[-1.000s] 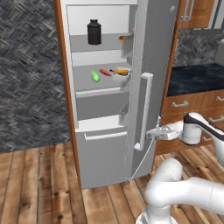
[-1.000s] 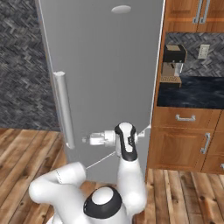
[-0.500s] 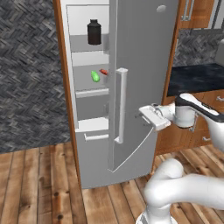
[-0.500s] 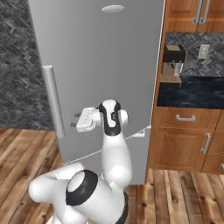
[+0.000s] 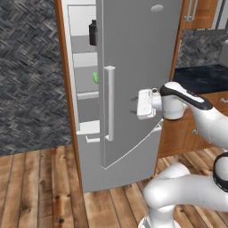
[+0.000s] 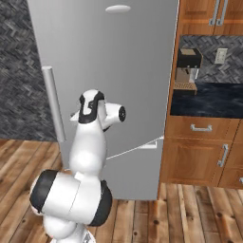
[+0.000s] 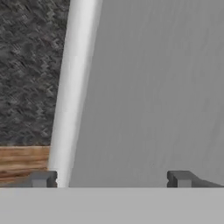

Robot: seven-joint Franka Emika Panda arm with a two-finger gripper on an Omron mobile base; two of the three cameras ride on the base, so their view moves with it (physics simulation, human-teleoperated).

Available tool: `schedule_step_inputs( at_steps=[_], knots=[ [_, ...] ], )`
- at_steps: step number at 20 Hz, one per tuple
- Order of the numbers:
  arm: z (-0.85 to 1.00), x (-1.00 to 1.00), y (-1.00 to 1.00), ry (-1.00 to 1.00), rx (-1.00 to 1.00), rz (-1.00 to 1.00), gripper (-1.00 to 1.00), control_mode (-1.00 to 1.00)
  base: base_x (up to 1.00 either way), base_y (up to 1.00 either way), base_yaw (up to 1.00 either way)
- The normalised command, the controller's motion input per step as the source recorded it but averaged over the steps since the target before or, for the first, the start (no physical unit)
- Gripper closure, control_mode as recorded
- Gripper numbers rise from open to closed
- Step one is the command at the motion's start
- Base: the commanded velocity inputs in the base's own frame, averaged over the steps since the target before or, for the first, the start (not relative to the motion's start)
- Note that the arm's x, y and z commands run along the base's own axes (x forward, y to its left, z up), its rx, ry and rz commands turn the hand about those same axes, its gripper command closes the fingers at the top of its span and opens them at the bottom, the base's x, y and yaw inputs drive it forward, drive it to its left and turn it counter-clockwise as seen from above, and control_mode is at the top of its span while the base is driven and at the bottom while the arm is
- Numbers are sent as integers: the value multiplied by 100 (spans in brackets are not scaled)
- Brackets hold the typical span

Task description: Place the tupperware on the second highest shelf of the fridge. Make space for the tupperware among the existing items by rearranging them on the shelves if needed. Close the fridge door when finished.

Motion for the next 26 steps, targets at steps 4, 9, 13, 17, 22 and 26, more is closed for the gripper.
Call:
schedule_step_inputs(
  at_steps=[4, 9, 13, 17, 22, 26],
  knots=[
    [31, 67, 36, -23, -13, -64, -100, -100, 0, 0, 0],
    [44, 76, 12, -16, -11, -60, -100, -100, 0, 0, 0],
    [55, 88, 0, -6, -6, -52, -100, -100, 0, 0, 0],
    [56, 97, -20, 0, 0, -37, -100, -100, 0, 0, 0],
    [46, 100, -25, 0, 0, -30, -100, -100, 0, 0, 0],
    [46, 100, -16, 5, 0, -30, -100, -100, 0, 0, 0]
  ],
)
